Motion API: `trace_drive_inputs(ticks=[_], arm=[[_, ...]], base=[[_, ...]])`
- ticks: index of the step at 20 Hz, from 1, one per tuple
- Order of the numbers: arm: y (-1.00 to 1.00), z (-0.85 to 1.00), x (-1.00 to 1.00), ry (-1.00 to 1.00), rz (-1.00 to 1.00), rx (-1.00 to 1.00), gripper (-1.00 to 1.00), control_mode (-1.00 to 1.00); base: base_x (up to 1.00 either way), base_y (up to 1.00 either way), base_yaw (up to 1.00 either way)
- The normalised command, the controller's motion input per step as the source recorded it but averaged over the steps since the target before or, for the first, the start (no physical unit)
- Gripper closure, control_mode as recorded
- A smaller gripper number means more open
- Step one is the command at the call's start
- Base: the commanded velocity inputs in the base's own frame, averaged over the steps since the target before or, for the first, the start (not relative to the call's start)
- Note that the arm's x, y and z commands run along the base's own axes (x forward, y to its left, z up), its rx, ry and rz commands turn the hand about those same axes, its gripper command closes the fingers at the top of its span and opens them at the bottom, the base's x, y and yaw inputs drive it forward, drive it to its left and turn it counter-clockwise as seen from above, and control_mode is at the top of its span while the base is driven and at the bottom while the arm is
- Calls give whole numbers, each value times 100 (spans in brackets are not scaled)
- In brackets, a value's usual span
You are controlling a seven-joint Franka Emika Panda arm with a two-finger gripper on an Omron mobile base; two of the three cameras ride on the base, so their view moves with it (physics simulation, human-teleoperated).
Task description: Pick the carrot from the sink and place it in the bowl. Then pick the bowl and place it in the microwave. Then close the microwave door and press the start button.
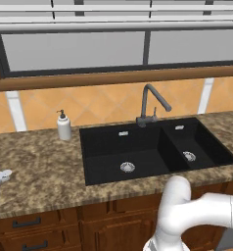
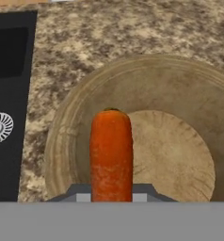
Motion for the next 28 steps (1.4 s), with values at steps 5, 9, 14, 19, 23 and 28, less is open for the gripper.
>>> trace_drive_inputs(ticks=[5,9,14,19,23,28], arm=[[-12,-2,10,-1,1,3,100,-100],[-14,42,0,5,0,2,100,-100],[-2,8,10,-10,1,0,100,-100],[-22,0,46,0,1,2,100,-100],[-22,0,51,4,1,3,100,-100],[-34,0,20,0,7,5,100,-100]], base=[[0,0,0],[0,0,0],[0,0,0],[0,0,0],[0,0,0],[0,0,0]])
